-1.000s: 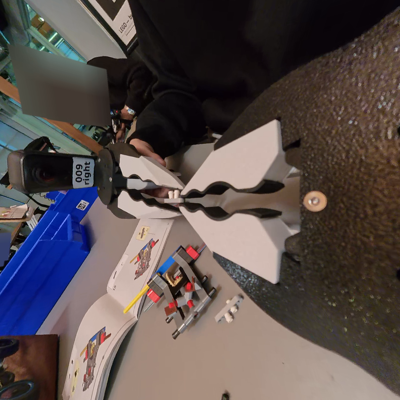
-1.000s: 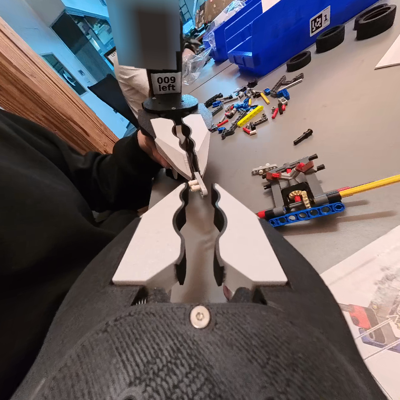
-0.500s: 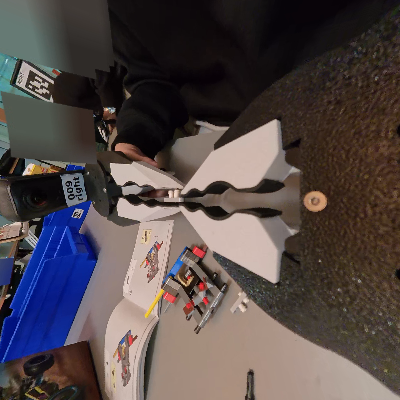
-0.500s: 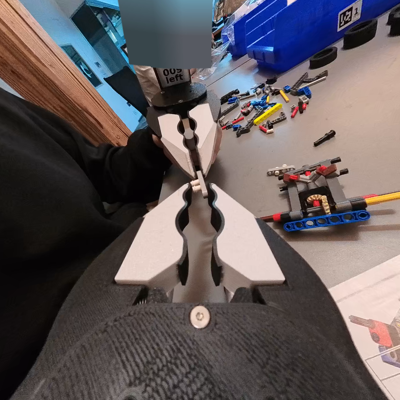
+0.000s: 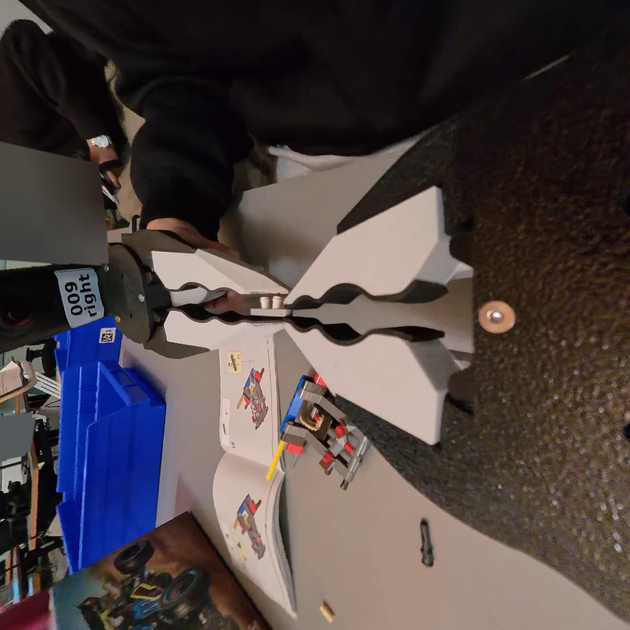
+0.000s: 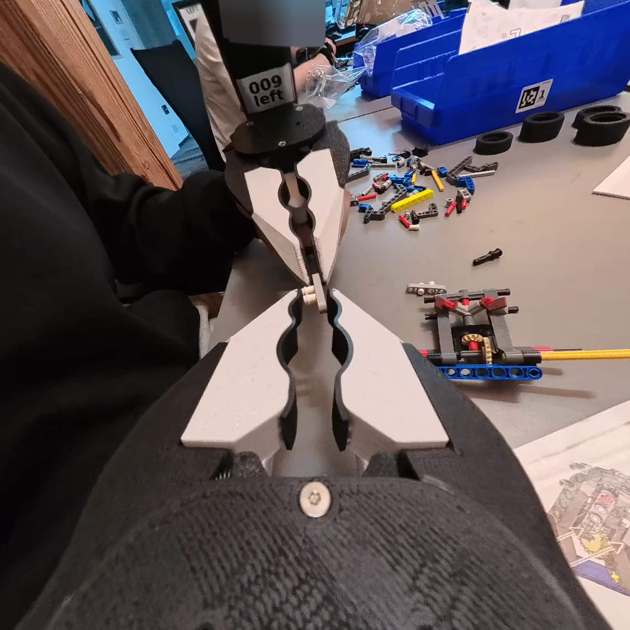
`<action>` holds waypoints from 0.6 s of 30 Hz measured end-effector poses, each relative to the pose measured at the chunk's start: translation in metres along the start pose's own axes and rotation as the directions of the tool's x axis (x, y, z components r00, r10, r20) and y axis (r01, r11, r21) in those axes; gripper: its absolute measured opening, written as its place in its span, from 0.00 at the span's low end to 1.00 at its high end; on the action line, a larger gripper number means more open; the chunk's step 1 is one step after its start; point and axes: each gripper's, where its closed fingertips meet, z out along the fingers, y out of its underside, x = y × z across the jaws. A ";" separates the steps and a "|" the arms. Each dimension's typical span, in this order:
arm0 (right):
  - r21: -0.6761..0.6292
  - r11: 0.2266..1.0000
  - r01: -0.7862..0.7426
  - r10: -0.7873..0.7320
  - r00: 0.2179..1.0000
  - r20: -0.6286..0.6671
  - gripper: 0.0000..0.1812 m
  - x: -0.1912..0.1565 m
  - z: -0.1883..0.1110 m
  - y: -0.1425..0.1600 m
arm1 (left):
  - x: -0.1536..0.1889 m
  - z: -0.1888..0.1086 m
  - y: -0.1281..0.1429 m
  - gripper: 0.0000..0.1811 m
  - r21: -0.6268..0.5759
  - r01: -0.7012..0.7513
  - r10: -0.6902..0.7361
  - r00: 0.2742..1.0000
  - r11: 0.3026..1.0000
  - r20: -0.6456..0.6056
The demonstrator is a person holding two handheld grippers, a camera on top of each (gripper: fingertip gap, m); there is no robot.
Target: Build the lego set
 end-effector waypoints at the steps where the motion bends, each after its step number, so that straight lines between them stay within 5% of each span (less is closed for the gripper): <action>1: 0.005 1.000 0.010 -0.010 1.000 -0.003 0.06 0.000 0.000 -0.001 | 0.000 0.000 -0.001 0.01 -0.002 -0.023 0.023 1.000 1.000 0.006; 10: -0.010 1.000 0.021 -0.021 1.000 0.014 0.06 -0.003 0.000 0.001 | 0.003 -0.002 0.000 0.01 -0.041 -0.142 0.143 0.990 0.989 0.010; 18: 0.023 0.982 0.188 -0.185 0.978 -0.093 0.10 0.005 -0.002 -0.006 | -0.001 0.001 0.000 0.01 -0.035 -0.014 0.015 1.000 0.999 0.026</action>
